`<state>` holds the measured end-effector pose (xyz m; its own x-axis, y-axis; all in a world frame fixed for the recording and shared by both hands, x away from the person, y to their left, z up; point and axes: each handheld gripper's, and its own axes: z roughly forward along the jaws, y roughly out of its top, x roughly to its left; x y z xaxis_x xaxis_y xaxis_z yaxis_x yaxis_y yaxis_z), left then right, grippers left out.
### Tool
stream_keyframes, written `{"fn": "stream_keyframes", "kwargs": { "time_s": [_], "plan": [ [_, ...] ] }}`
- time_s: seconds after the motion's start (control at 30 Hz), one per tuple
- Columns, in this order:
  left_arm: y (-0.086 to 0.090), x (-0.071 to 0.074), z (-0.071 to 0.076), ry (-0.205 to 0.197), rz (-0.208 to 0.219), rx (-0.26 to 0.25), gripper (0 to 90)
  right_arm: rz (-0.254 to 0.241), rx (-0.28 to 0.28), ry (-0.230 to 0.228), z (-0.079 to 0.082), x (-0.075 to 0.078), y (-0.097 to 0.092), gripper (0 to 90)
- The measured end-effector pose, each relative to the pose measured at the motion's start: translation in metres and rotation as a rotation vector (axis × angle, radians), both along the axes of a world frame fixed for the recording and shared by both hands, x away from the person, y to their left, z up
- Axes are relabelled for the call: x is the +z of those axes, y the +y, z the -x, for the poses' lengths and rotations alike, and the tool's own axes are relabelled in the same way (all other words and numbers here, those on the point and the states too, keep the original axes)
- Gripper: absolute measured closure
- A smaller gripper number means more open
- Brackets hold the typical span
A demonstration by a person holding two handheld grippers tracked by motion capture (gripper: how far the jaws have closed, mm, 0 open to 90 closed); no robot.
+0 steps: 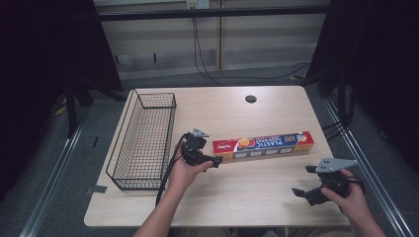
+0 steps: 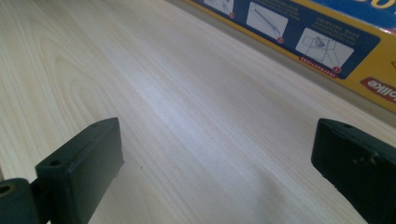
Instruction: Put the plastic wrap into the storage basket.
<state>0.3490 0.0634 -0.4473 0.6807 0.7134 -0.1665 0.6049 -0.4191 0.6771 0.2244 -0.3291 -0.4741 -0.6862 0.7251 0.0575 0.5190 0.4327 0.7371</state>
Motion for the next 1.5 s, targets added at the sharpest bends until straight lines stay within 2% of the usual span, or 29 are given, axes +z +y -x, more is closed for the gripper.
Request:
{"fn": "stream_keyframes", "kwargs": {
  "time_s": [0.1,0.23,0.37,0.4,0.53,0.6,0.73,0.77,0.87,1.03,1.23,1.37,1.5],
  "plan": [
    [-0.003,0.004,-0.002,-0.003,-0.007,-0.007,5.6,0.016,0.006,0.006,0.002,0.000,0.000,1.8],
    [-0.009,0.012,-0.008,0.004,-0.013,-0.034,4.9,0.005,0.007,0.005,0.004,0.000,-0.003,1.8],
    [-0.016,0.018,-0.013,0.025,0.014,-0.060,3.5,0.001,0.002,0.006,0.006,0.000,-0.004,1.8],
    [-0.018,0.019,-0.015,0.041,0.026,-0.068,2.9,0.000,0.002,0.006,0.006,0.000,-0.004,1.8],
    [-0.026,0.023,-0.019,0.058,0.045,-0.070,1.2,-0.006,0.004,0.002,0.006,0.000,-0.005,1.8],
    [-0.032,0.027,-0.022,0.057,0.036,-0.107,1.3,-0.002,0.008,0.004,0.006,0.000,-0.005,1.8],
    [-0.039,0.030,-0.026,0.062,0.027,-0.123,3.0,-0.001,0.012,0.006,0.005,-0.001,-0.006,1.8],
    [-0.041,0.031,-0.027,0.071,0.022,-0.135,3.3,-0.005,0.010,0.006,0.005,0.000,-0.006,1.8],
    [-0.051,0.032,-0.031,0.059,-0.001,-0.176,4.0,-0.009,0.013,0.006,0.005,0.000,-0.006,1.8],
    [-0.059,0.035,-0.037,0.064,-0.026,-0.201,4.2,-0.006,0.019,0.012,0.004,0.000,-0.006,1.8],
    [-0.069,0.037,-0.042,0.072,-0.023,-0.200,4.5,-0.013,0.028,0.016,0.004,-0.001,-0.006,1.8],
    [-0.078,0.037,-0.045,0.068,-0.049,-0.227,4.7,-0.007,0.028,0.020,0.003,-0.001,-0.007,1.8],
    [-0.088,0.034,-0.048,0.082,-0.050,-0.246,5.2,-0.012,0.027,0.017,0.003,-0.001,-0.008,1.8]
  ]
}}
